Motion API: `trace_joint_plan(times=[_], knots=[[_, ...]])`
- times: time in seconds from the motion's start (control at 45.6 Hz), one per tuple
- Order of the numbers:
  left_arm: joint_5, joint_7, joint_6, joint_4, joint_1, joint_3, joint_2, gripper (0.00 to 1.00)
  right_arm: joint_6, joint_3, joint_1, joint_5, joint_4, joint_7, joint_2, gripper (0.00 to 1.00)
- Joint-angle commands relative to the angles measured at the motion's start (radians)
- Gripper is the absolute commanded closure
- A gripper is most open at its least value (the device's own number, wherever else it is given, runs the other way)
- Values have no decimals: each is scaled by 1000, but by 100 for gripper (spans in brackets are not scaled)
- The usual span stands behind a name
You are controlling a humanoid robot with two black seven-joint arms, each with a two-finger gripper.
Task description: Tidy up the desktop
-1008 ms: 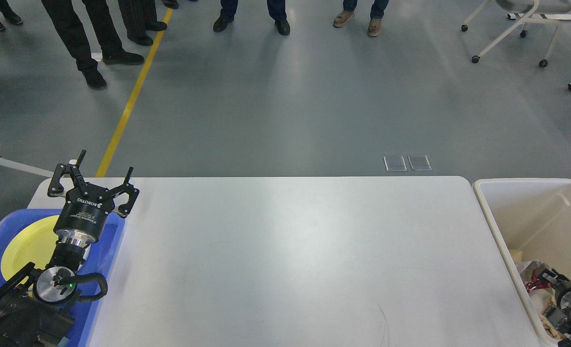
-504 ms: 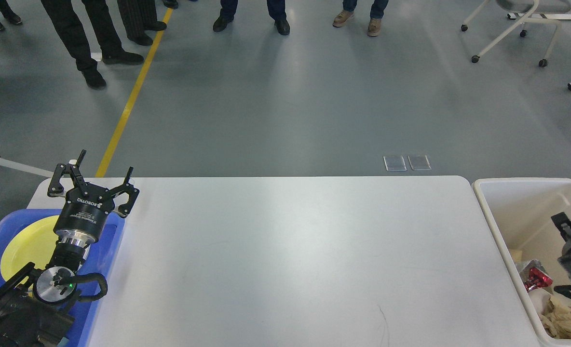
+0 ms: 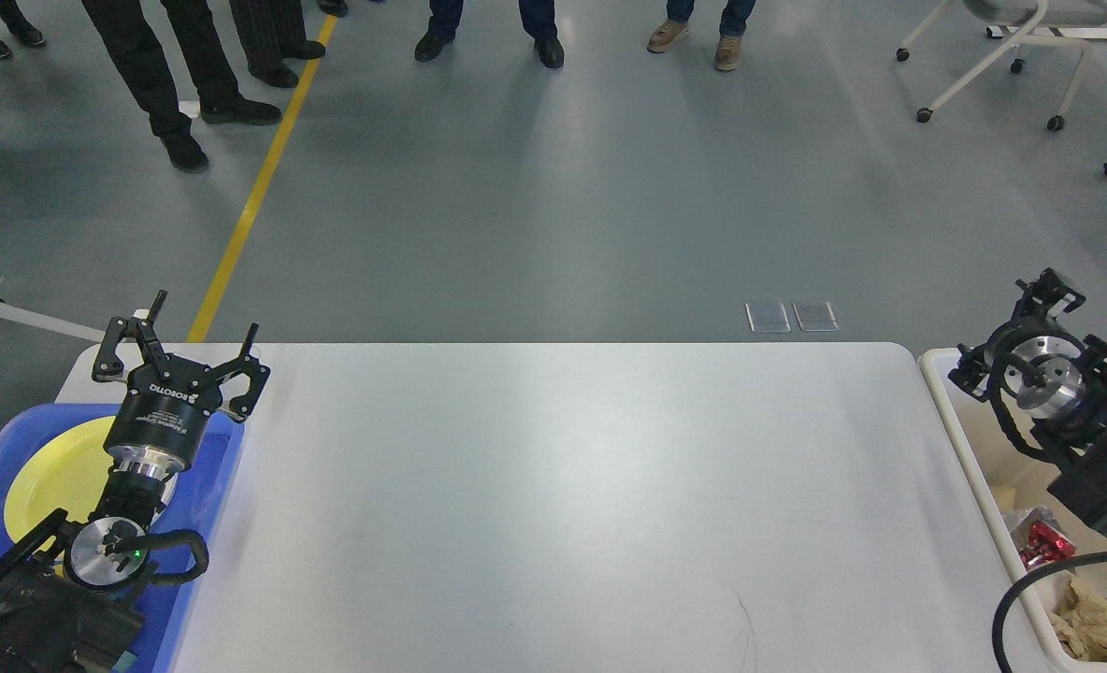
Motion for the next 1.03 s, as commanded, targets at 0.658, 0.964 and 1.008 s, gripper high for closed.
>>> trace_joint_plan(times=[0.658,0.964,1.008], knots=[[0,0,0,0,0,1,0,4,376,494,-487,-558,415,501,155,0],[0,0,0,0,0,1,0,4,362,522,-514,-555,392,517,158,0],[0,0,0,0,0,1,0,4,361,525,-516,-553,392,517,156,0]])
